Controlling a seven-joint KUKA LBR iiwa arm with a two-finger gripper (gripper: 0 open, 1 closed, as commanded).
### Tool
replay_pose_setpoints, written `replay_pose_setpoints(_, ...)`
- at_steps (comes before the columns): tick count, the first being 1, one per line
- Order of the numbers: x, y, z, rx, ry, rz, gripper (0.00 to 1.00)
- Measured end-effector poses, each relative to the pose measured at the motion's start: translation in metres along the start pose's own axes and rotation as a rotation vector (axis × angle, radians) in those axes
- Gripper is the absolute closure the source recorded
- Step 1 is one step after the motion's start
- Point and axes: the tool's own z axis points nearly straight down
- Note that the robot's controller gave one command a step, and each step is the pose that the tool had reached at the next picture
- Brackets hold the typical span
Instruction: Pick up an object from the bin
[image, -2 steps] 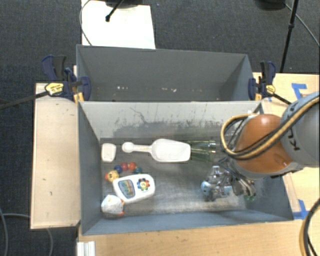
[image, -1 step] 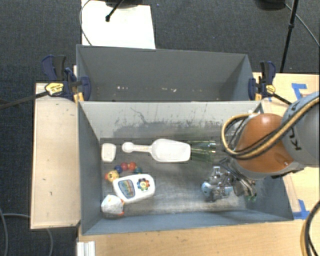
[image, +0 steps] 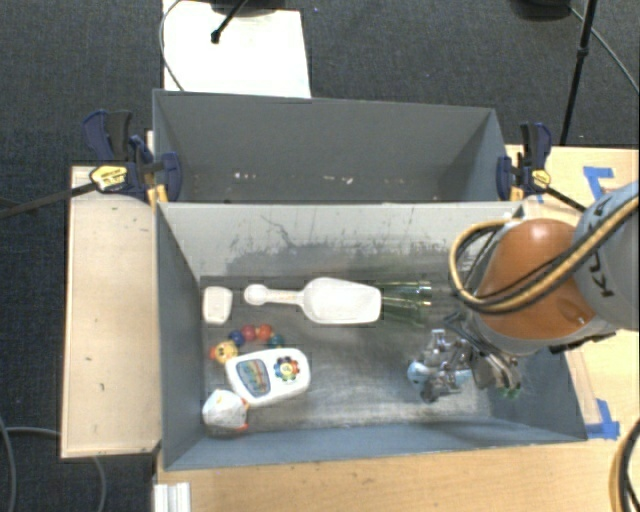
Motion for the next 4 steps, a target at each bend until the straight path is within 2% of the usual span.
replay_pose_setpoints(4, -0.002, -0.001, -0.052, 0.002, -0.009, -0.001, 1.0)
